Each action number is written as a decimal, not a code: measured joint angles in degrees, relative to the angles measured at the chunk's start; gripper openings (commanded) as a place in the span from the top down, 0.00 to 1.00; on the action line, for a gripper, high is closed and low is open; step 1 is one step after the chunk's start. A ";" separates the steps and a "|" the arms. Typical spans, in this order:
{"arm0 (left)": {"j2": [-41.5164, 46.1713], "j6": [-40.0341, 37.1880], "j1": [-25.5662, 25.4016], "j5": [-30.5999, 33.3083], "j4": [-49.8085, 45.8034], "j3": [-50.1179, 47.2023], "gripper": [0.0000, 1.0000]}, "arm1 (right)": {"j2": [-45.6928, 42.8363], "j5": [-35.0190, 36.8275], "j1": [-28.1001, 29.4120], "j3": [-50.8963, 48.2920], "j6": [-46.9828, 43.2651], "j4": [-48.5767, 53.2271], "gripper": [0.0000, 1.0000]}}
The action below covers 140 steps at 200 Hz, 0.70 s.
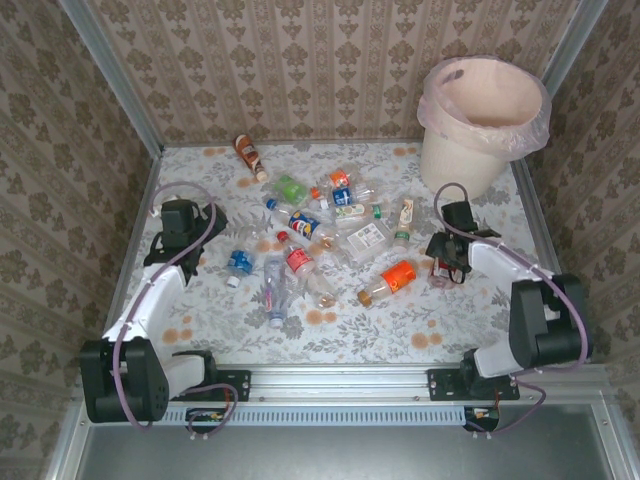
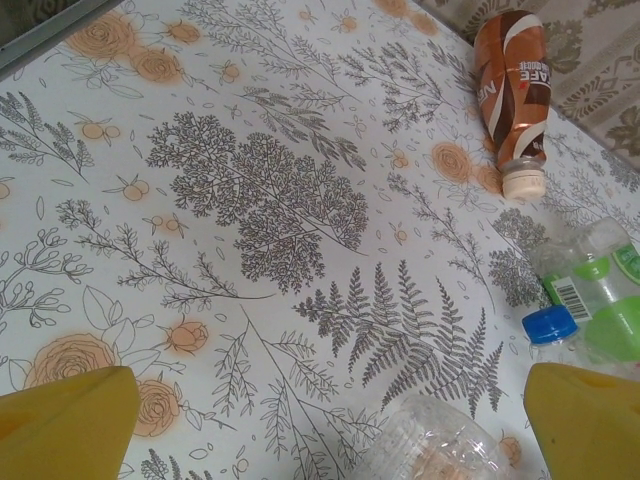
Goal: Put the plastic bottles in the bin
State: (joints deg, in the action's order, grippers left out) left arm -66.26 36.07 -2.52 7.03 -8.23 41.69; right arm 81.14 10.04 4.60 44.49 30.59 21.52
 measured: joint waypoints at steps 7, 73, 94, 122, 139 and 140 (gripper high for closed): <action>-0.02 0.17 0.00 -0.24 0.00 0.00 0.00 | -2.47 -0.87 0.13 -0.39 -0.42 -0.31 0.44; -0.96 -0.79 -0.50 -7.72 0.22 2.91 0.00 | -16.94 -18.21 0.35 4.61 -0.83 -10.84 0.46; -1.62 -2.32 -2.45 -10.36 0.17 6.45 0.00 | -15.34 -21.31 0.35 11.26 -0.87 -14.53 0.47; -1.62 -3.52 -5.49 -11.80 0.22 8.96 0.00 | -10.16 -21.62 -0.04 22.47 -2.27 -19.06 0.47; -1.64 -3.58 -6.29 -11.89 -0.09 8.98 0.00 | -6.27 -20.98 -1.07 28.85 -3.52 -20.15 0.47; -1.64 -3.58 -6.32 -11.89 -0.09 8.98 0.00 | -6.14 -20.94 -1.14 29.14 -3.54 -20.13 0.47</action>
State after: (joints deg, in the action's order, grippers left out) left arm -67.90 32.49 -8.84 -4.86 -8.32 50.68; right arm 75.00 -10.90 3.46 73.63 27.05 1.39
